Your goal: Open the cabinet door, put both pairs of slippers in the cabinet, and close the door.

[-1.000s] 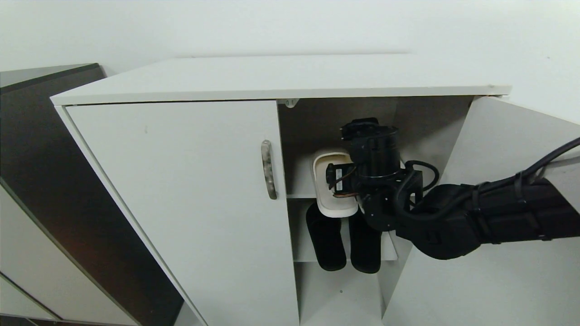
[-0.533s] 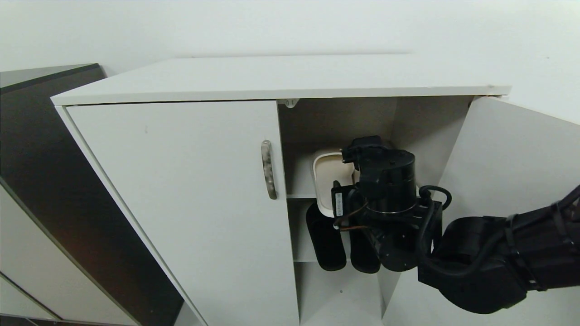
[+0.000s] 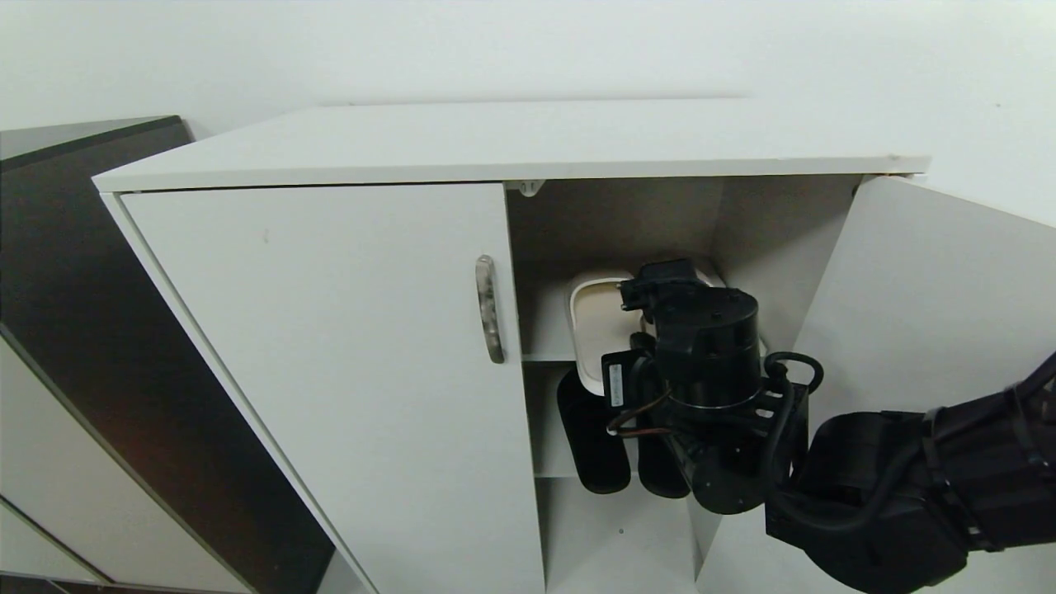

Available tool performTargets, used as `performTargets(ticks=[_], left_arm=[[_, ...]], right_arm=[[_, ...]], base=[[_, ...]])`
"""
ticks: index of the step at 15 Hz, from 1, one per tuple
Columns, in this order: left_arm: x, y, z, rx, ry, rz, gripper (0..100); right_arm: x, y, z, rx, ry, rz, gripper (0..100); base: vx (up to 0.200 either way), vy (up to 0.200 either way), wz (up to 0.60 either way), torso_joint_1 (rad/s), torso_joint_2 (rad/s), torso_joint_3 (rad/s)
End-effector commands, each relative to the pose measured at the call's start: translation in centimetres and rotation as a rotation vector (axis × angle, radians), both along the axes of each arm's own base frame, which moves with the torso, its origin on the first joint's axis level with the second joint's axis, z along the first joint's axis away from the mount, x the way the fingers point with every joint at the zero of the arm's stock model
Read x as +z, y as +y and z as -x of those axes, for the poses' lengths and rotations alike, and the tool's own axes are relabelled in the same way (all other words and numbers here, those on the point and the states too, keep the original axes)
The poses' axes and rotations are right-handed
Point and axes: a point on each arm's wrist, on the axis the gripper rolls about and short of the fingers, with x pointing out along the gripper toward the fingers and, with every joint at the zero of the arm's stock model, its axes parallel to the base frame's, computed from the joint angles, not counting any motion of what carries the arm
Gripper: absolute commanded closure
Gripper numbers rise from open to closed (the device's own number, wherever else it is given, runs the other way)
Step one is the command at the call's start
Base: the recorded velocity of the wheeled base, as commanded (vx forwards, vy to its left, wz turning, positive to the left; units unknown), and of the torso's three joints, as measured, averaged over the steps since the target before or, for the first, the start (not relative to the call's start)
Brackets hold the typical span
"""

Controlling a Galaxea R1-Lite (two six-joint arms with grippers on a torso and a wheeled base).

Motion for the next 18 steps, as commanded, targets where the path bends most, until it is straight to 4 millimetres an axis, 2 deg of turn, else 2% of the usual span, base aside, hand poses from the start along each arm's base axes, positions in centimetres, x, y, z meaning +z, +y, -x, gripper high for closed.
performTargets(ticks=[1,9,18], left_arm=[[0.0,0.0,0.0,0.000,0.000,0.000,100],[0.0,0.0,0.0,0.000,0.002,0.000,100],[0.0,0.0,0.0,0.000,0.002,0.000,100]], right_arm=[[-0.6,-0.1,0.0,-0.001,0.012,0.015,100],[-1.1,0.0,0.0,0.000,0.004,0.011,100],[-1.7,0.0,-0.4,-0.007,0.011,0.028,100]], base=[[0.000,0.000,0.00,0.000,0.00,0.000],[0.000,0.000,0.00,0.000,0.00,0.000],[-0.200,0.000,0.00,0.003,0.00,0.001]])
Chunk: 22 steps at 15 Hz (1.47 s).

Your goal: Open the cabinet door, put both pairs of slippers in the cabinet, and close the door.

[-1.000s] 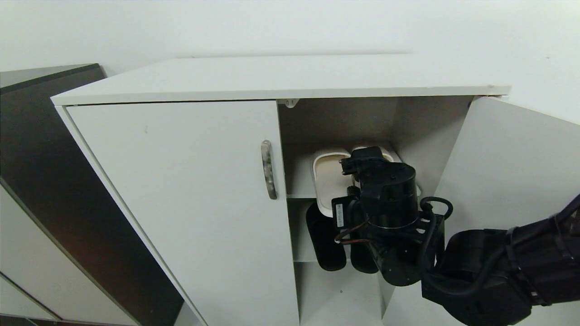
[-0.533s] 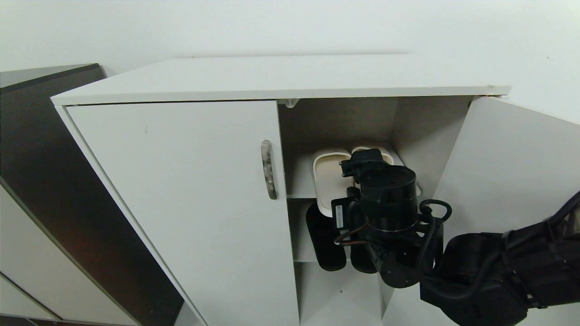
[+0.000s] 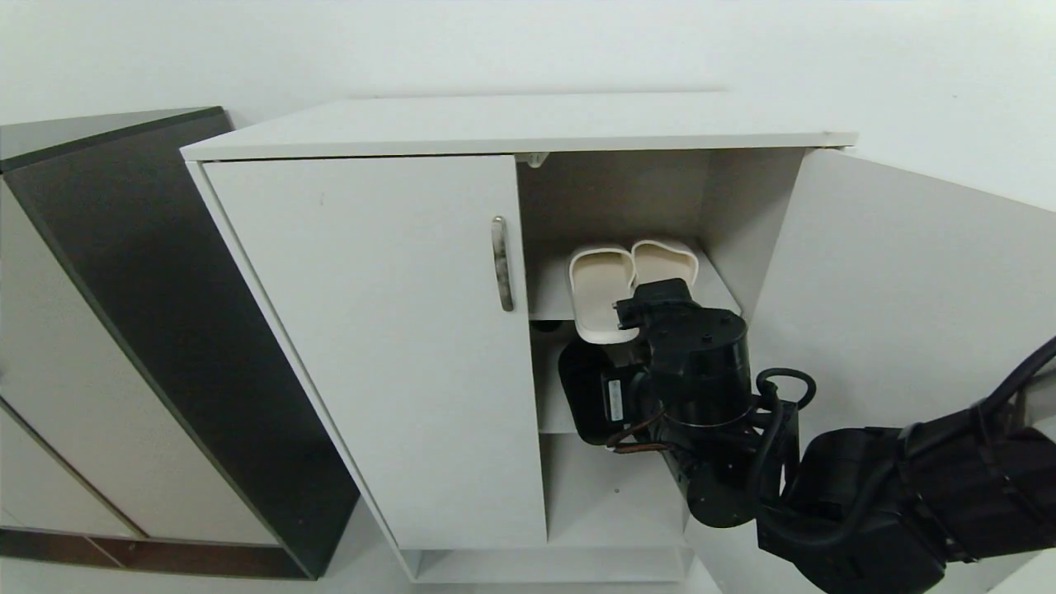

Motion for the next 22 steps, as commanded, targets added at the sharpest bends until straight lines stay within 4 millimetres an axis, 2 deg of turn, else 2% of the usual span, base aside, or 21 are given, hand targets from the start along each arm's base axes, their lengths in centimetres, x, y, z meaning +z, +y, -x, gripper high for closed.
performTargets(ticks=[1,8,14,22], left_arm=[[-0.01,0.00,-0.01,0.001,0.002,0.000,100],[0.01,0.00,0.01,0.001,-0.002,0.000,100],[0.01,0.00,-0.01,0.001,0.000,0.000,100],[0.01,0.00,-0.01,0.001,0.000,0.000,100]], right_arm=[[-0.29,-0.12,-0.35,-0.009,0.005,0.005,100],[-0.28,-0.73,-1.15,-0.028,0.000,0.013,100],[-0.31,-0.83,-1.07,-0.026,-0.012,0.012,100],[-0.49,-0.89,-1.01,-0.027,-0.008,0.015,100]], base=[[-0.200,0.000,0.00,-0.002,0.01,0.002],[-0.200,0.000,0.00,0.002,0.00,0.002],[-0.200,0.000,0.00,0.004,0.00,0.002],[0.000,0.000,0.00,0.000,0.00,0.000]])
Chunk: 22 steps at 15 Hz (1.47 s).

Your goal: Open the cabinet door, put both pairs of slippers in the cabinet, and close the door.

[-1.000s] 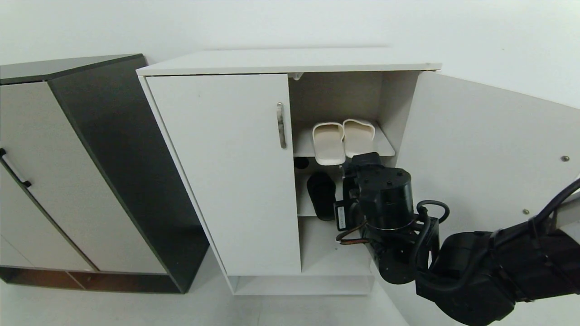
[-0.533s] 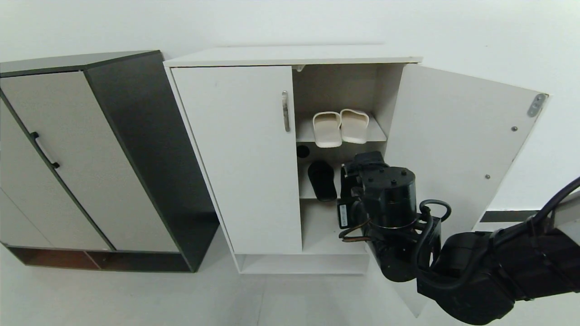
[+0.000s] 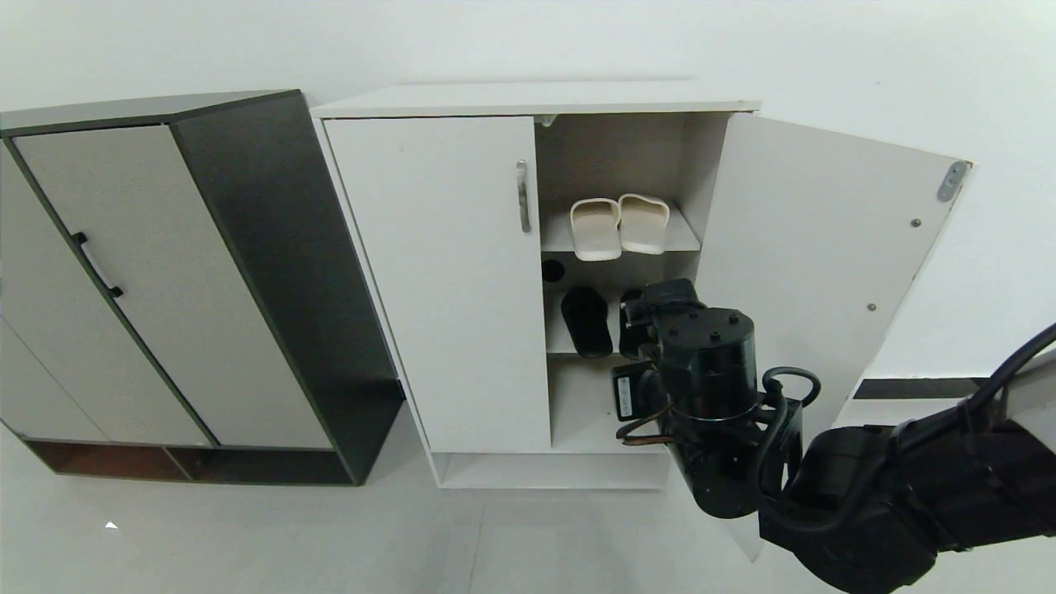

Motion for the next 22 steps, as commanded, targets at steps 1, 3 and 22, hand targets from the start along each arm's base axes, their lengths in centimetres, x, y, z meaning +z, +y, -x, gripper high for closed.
performTargets(ticks=[1,3,22], left_arm=[[0.01,0.00,-0.01,0.001,0.000,0.000,100],[-0.01,0.00,-0.01,0.001,0.002,0.000,100],[0.01,0.01,-0.01,0.006,0.000,0.003,100]], right_arm=[[-0.02,0.00,-0.01,-0.001,0.000,0.000,100],[-0.02,0.00,-0.01,-0.001,0.000,-0.001,100],[0.48,-0.40,0.26,0.000,-0.007,-0.005,100]], base=[[0.000,0.000,0.00,0.000,0.00,0.000],[0.000,0.000,0.00,0.000,0.00,0.000],[0.000,0.000,0.00,0.045,-0.21,-0.164]])
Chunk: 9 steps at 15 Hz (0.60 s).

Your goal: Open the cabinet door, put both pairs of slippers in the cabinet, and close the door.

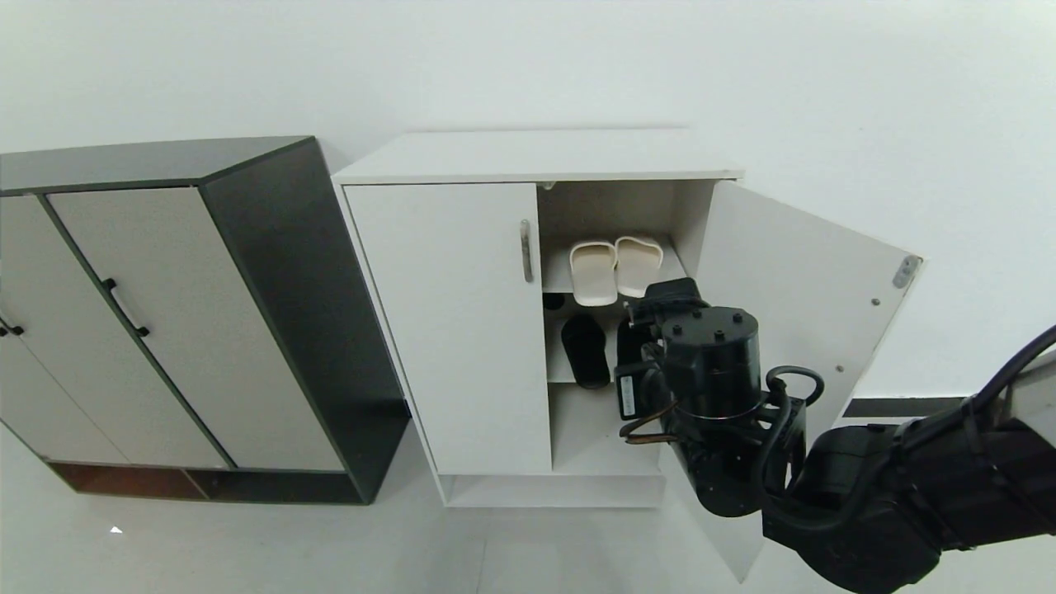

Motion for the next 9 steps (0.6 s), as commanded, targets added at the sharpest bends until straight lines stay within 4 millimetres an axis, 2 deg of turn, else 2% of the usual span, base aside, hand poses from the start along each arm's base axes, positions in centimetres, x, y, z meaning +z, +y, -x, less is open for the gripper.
performTargets(ticks=[1,9], left_arm=[[0.00,0.00,-0.01,0.000,0.000,0.000,100],[0.00,0.00,0.01,0.000,-0.001,0.000,100]], right_arm=[[0.44,-0.36,0.16,-0.002,-0.006,-0.009,100],[0.25,-0.54,-0.05,-0.010,-0.003,-0.003,100]], base=[[0.000,0.000,0.00,0.154,-0.47,-0.325],[0.000,0.000,0.00,0.175,-0.48,-0.317]])
